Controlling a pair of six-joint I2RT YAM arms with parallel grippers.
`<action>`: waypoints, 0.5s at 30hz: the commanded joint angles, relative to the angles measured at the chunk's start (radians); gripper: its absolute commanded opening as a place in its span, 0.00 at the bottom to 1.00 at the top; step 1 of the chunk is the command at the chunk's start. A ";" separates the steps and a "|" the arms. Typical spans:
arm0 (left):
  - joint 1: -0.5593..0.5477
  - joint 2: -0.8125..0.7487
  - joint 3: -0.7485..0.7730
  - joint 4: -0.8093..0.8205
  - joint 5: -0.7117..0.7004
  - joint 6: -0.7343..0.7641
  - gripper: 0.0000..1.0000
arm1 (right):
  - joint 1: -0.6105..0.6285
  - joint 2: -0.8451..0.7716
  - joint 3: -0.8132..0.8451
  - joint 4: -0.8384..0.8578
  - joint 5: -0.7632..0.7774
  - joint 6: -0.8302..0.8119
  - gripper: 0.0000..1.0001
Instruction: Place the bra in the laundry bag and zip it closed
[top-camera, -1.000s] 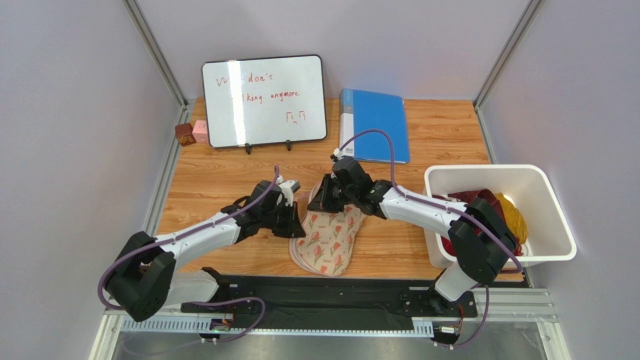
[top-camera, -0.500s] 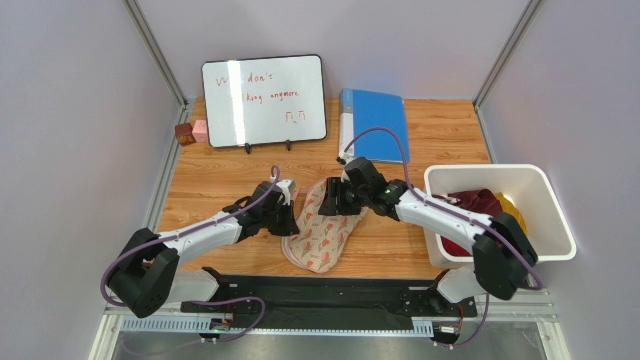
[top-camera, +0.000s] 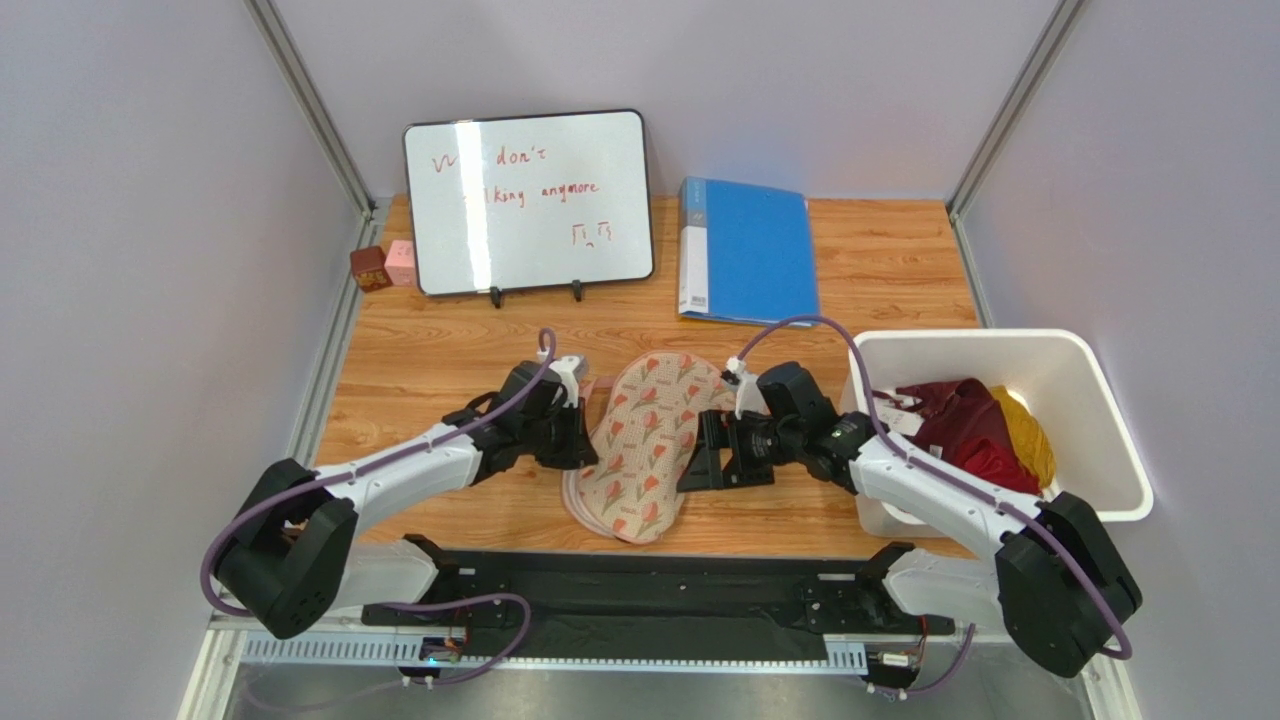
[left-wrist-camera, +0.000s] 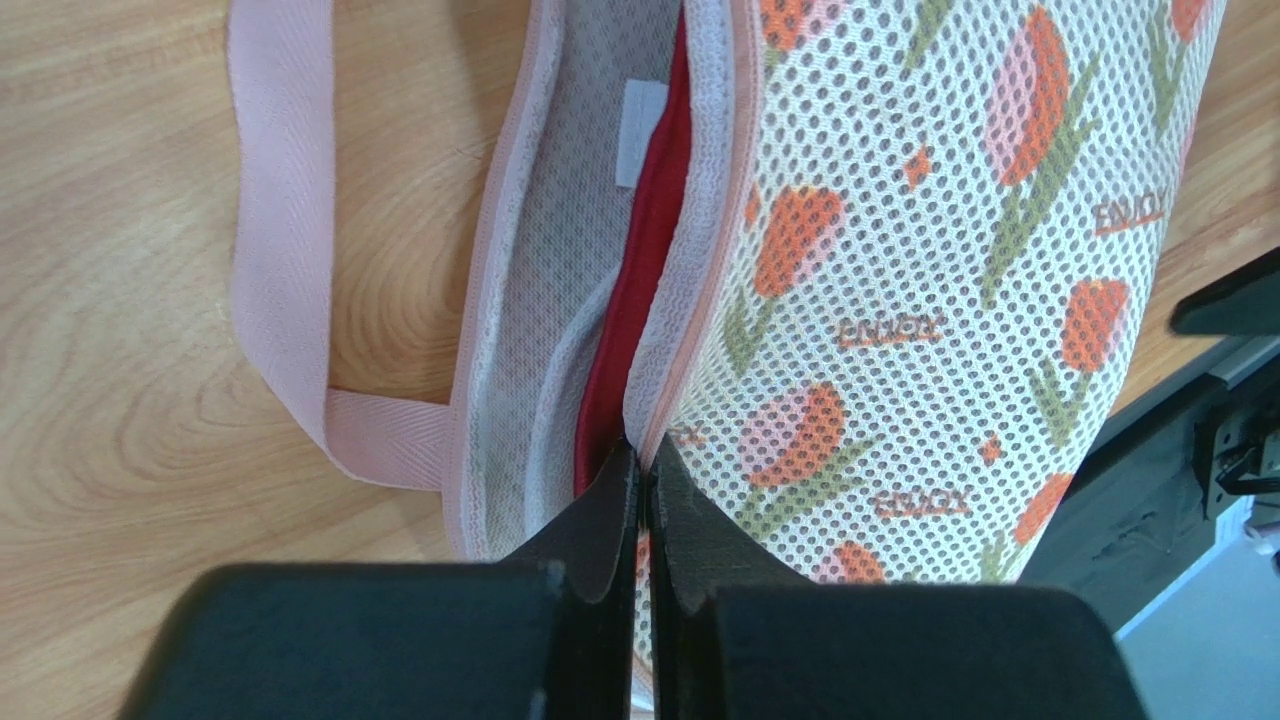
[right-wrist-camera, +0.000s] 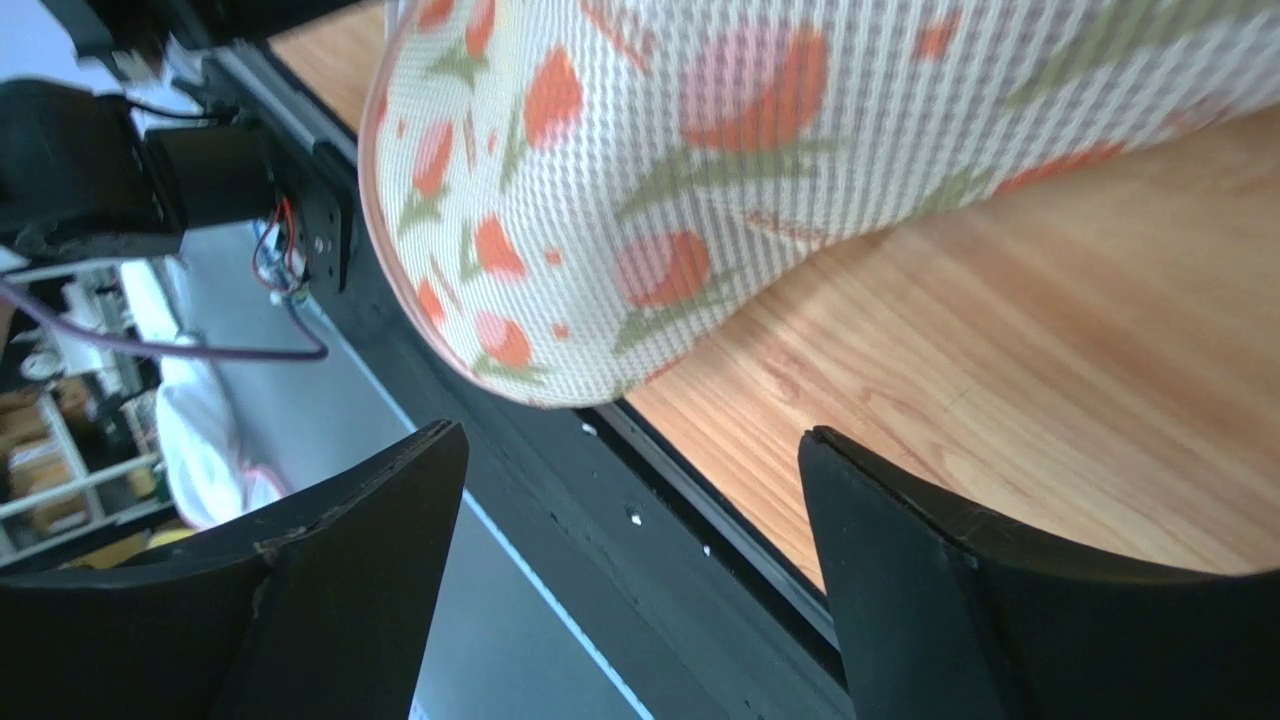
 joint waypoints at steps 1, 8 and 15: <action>0.056 0.006 -0.025 0.058 0.042 0.016 0.00 | -0.017 -0.034 -0.084 0.242 -0.154 0.069 0.91; 0.101 0.018 -0.064 0.102 0.055 0.007 0.00 | -0.028 0.079 -0.221 0.600 -0.190 0.254 0.94; 0.102 0.031 -0.045 0.099 0.090 -0.005 0.01 | -0.013 0.229 -0.207 0.728 -0.204 0.307 0.93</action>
